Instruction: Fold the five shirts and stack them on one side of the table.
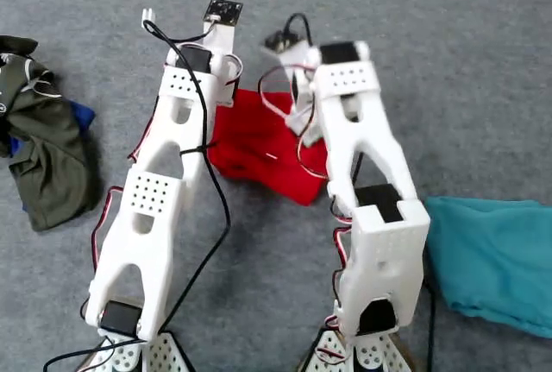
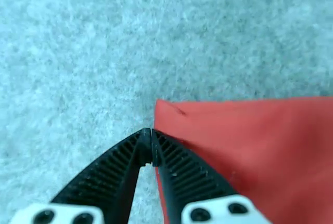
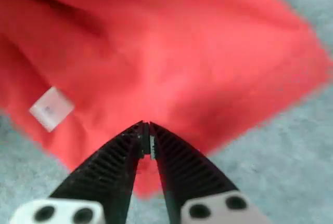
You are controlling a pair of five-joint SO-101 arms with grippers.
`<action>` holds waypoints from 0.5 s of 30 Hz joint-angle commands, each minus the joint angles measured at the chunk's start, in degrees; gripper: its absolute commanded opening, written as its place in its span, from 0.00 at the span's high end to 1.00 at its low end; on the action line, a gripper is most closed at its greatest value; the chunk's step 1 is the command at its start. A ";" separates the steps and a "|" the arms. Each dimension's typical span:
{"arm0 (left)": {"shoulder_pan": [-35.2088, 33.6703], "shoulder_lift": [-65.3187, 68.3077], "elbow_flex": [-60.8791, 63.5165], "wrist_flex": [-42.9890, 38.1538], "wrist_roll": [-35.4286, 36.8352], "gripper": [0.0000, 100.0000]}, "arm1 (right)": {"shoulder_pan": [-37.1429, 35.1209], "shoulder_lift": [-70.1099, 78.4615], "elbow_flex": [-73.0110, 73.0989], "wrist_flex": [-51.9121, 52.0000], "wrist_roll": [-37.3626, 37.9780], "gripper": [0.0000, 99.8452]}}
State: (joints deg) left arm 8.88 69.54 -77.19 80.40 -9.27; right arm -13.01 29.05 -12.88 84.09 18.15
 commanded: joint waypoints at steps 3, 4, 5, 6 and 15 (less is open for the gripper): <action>0.26 -0.04 1.05 -2.55 -2.64 0.98 | 4.09 0.04 10.15 -6.59 0.00 0.99; 0.44 -0.04 1.49 -2.46 -4.04 0.98 | 5.32 0.04 10.33 -6.68 0.62 0.99; 0.44 -0.04 1.76 -2.46 -5.27 0.98 | 6.64 0.04 10.33 -6.77 1.58 0.99; 0.44 -0.04 2.11 -2.55 -6.24 0.98 | 7.78 0.04 10.33 -6.86 2.37 0.99; -0.97 -0.57 4.13 -5.36 -7.21 0.98 | 8.13 0.13 1.63 -6.68 7.56 0.99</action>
State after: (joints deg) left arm 8.62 70.42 -73.14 75.65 -16.04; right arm -4.92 29.67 -5.49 77.85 24.57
